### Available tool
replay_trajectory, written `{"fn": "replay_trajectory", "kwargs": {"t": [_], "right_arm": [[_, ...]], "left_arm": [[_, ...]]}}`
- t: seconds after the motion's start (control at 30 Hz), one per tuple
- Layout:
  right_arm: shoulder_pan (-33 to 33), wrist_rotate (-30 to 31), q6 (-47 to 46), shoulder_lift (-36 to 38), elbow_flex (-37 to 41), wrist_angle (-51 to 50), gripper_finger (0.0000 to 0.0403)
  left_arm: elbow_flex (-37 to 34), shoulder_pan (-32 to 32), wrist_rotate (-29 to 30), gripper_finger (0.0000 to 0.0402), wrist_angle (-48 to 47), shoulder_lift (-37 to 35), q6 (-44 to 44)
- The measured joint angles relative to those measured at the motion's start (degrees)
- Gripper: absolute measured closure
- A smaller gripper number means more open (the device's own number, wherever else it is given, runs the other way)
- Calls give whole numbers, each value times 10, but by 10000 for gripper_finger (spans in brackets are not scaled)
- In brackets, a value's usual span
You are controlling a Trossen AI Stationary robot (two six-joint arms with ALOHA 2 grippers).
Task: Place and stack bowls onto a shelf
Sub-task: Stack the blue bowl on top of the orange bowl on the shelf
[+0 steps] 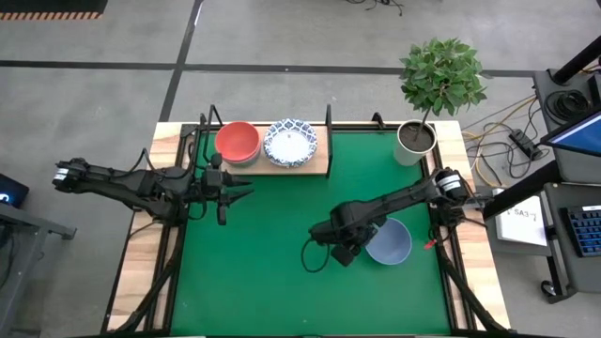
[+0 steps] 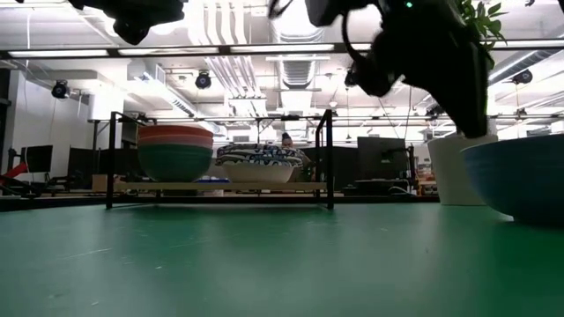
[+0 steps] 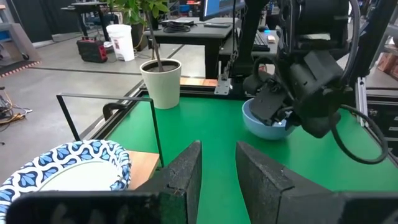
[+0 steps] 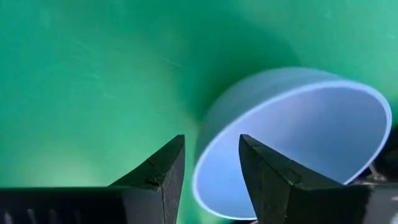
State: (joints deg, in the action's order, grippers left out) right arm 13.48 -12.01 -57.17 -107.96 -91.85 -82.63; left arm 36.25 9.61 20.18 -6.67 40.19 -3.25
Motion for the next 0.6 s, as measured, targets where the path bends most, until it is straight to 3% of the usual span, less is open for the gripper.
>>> {"fn": "replay_trajectory", "kwargs": {"t": [0.43,0.6], "right_arm": [[2,26,-9,0,41,27,263],[3,27,-14,0,51,29,304]], "left_arm": [[0,0,0,320,-2,3,6],[0,0,0,320,-1,3,6]]}}
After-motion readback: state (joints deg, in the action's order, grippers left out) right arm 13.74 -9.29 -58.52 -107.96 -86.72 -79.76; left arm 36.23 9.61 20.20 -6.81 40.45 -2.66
